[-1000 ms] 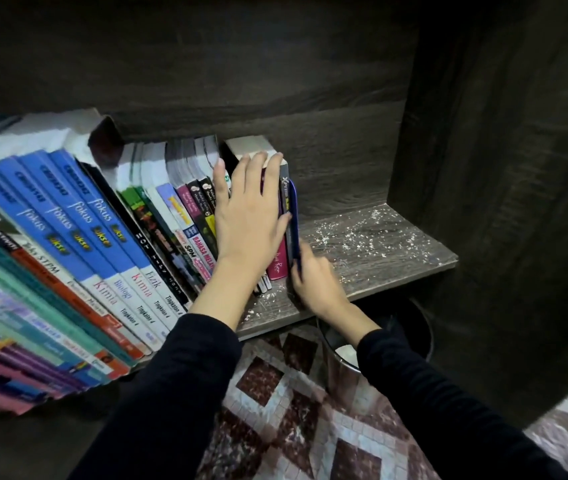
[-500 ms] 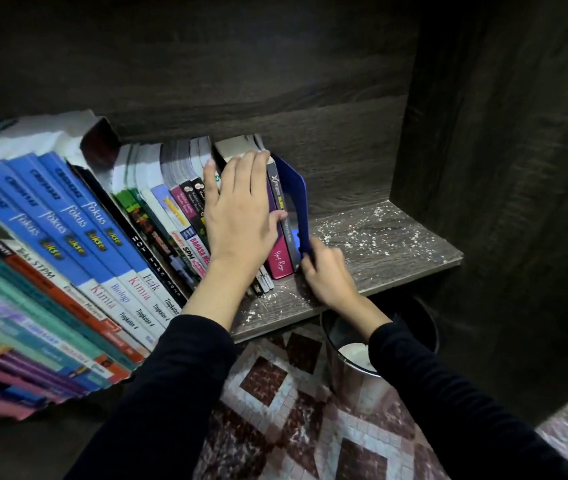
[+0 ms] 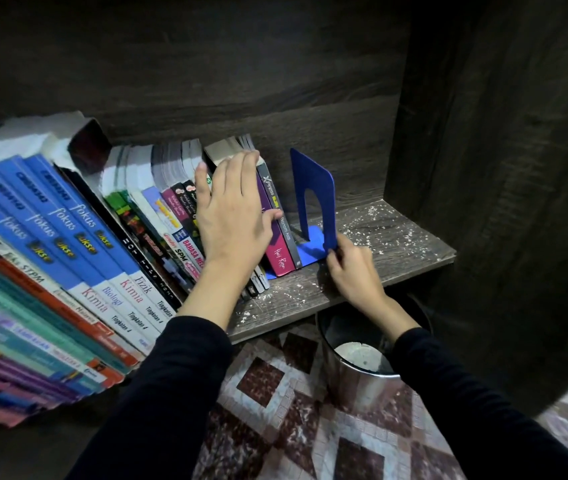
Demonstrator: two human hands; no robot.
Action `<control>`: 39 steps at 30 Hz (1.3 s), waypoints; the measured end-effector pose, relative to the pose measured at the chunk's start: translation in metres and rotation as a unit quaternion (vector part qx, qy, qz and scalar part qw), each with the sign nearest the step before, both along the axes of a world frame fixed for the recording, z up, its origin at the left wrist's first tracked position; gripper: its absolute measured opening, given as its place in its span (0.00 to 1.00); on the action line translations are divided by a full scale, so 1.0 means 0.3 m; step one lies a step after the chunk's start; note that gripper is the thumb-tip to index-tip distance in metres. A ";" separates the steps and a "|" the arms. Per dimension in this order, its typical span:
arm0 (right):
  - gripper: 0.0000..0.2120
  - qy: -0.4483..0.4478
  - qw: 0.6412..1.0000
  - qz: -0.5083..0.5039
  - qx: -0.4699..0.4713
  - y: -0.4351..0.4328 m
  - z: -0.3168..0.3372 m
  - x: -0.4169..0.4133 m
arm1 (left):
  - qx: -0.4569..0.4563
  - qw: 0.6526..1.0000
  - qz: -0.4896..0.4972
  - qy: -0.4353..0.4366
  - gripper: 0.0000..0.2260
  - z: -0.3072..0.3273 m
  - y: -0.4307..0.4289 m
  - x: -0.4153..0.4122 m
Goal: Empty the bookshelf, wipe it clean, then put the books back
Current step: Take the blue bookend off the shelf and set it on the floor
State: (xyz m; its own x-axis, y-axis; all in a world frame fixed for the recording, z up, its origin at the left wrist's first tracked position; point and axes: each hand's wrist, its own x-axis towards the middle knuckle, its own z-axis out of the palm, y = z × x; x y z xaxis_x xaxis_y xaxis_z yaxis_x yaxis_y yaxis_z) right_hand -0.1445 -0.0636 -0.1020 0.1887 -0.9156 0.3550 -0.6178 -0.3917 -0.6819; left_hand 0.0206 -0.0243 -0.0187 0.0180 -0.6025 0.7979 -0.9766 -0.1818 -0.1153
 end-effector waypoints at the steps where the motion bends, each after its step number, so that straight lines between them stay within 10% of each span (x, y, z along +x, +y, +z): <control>1: 0.16 0.002 1.000 -0.002 -0.007 0.003 0.002 -0.011 | 0.004 1.000 0.000 0.003 0.37 0.001 0.001 -0.002; 33: 0.12 -0.026 0.986 -0.108 -0.125 0.105 -0.005 -0.297 | 0.120 0.986 0.104 0.044 0.45 0.021 0.062 -0.100; 39: 0.12 -0.040 0.984 -0.109 -0.134 0.145 0.017 -0.331 | 0.083 0.993 -0.042 0.069 0.37 -0.012 0.109 -0.194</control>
State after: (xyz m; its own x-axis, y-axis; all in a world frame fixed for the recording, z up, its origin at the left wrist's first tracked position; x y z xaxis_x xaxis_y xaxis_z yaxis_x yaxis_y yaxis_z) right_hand -0.2437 -0.0200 -0.0970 -0.0405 -0.8027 0.5950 -0.6563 -0.4276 -0.6216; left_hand -0.0377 0.0083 -0.0224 0.0649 -0.7294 0.6810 -0.9961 -0.0886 0.0000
